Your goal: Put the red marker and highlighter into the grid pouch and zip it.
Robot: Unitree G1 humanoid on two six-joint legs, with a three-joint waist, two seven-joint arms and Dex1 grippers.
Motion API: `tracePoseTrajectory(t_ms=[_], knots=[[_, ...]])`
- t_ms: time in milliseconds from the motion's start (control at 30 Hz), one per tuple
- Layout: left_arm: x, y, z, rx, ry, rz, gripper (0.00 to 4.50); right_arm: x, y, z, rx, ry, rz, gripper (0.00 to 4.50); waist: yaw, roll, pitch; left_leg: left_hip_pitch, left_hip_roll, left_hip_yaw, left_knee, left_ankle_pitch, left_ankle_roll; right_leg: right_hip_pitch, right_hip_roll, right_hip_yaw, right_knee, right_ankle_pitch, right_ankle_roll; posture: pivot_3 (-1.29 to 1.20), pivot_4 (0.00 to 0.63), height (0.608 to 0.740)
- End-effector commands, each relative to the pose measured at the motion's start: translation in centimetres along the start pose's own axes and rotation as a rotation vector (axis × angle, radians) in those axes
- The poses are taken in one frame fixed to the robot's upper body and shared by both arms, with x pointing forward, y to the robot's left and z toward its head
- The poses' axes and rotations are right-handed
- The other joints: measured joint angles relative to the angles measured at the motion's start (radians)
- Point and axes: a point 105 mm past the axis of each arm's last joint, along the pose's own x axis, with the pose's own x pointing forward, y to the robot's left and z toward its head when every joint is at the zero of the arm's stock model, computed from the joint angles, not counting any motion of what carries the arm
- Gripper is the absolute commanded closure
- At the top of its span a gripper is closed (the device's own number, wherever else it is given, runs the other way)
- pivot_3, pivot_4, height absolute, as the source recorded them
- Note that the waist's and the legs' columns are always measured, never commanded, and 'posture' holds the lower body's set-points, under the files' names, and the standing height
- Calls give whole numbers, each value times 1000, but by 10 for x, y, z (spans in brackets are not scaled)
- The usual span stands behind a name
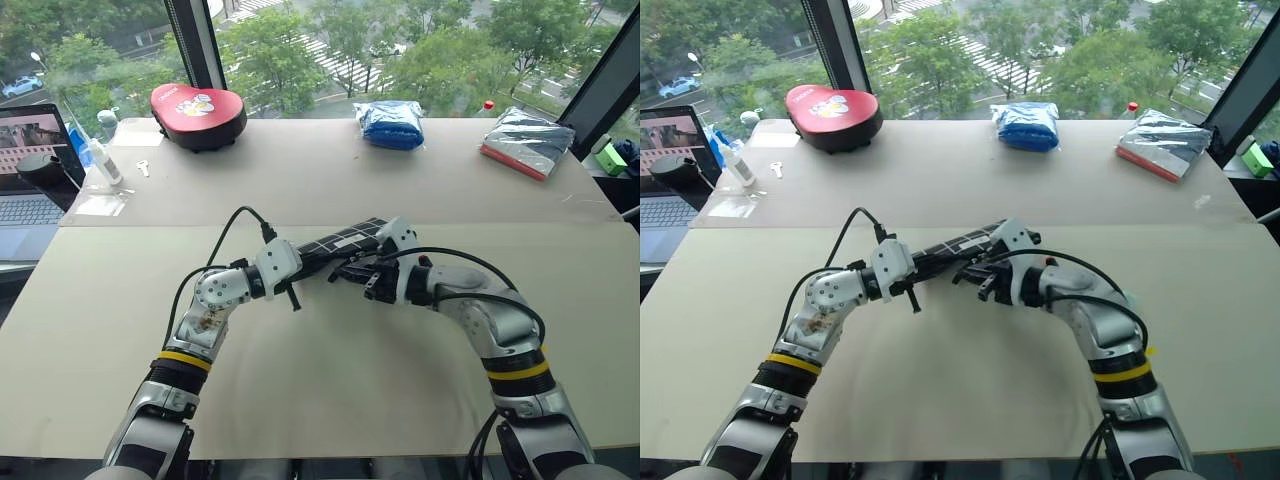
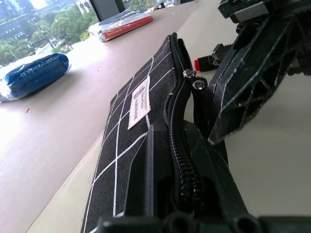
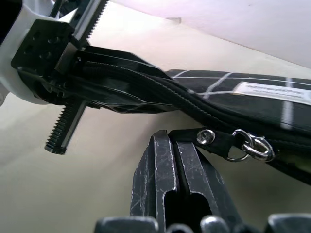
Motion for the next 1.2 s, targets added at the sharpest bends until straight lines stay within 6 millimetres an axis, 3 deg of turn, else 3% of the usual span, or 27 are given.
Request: tracePoseTrajectory(t_ms=[33, 100, 167, 333, 433, 567, 700, 800, 933, 1100, 1200], knots=[[5, 4, 12, 40, -40, 0, 4500, 9, 30, 10, -44, -22, 153, 4456, 0, 0, 0, 0, 0, 0, 0, 0, 0, 0, 0, 0, 0, 0, 0, 0, 150, 740], [6, 3, 12, 40, -41, -1, 4500, 12, 24, 6, -53, -9, 121, 4456, 1, 0, 0, 0, 0, 0, 0, 0, 0, 0, 0, 0, 0, 0, 0, 0, 150, 740], [5, 4, 13, 41, -43, 0, 4500, 12, 7, 4, -39, -10, 33, 4456, 0, 0, 0, 0, 0, 0, 0, 0, 0, 0, 0, 0, 1, 0, 0, 0, 150, 740], [3, 3, 12, 38, -41, 2, 4500, -9, -25, 8, -30, -22, -129, 2791, 1, 0, 0, 0, -1, 0, 0, 0, -1, 0, 0, 0, 1, 0, 0, 0, 150, 740], [2, 1, 11, 34, -39, 3, 4500, -39, -15, 15, 98, -66, -61, 1787, 4, 0, 0, -1, -1, 0, 0, 0, -1, 0, 0, 0, 1, 0, 0, 0, 150, 740], [2, -2, 10, 28, -39, 2, 4500, -91, 23, 30, 63, -136, 49, 1787, 12, 0, 0, -2, 1, -1, 0, 0, 1, 0, 0, -1, 0, 0, 1, 0, 150, 740], [4, -5, 7, 21, -37, -3, 4500, -139, 40, 28, -2, -122, -46, 1787, 17, 0, 0, -3, 0, -1, 0, -4, 6, 0, 0, -1, -2, 0, 1, 0, 150, 740], [6, -6, 7, 12, -40, -8, 4500, -169, 17, 17, -1, -72, -299, 1787, 23, -1, 0, -2, 1, 0, 1, -5, 8, 2, 0, -1, -2, 1, 1, 0, 150, 740], [10, -5, 8, -14, -56, -1, 4500, -209, -23, -18, 91, 35, -674, 1787, 26, -1, 0, -1, 0, 1, 3, -5, 8, 2, -1, 0, -2, 1, 1, 0, 150, 740], [18, -7, 7, -23, -67, -28, 4500, -221, -33, -56, 151, 176, -904, 1787, 26, -1, 0, 2, 1, 1, 4, -4, 7, 4, -1, 1, 0, 1, 1, 0, 150, 740], [22, -7, 8, -22, -74, -37, 4500, -225, -37, -67, 182, 195, -973, 1787, 25, -1, 0, 2, 1, 1, 4, -4, 7, 4, -1, 1, 0, 1, 0, 0, 150, 740]])
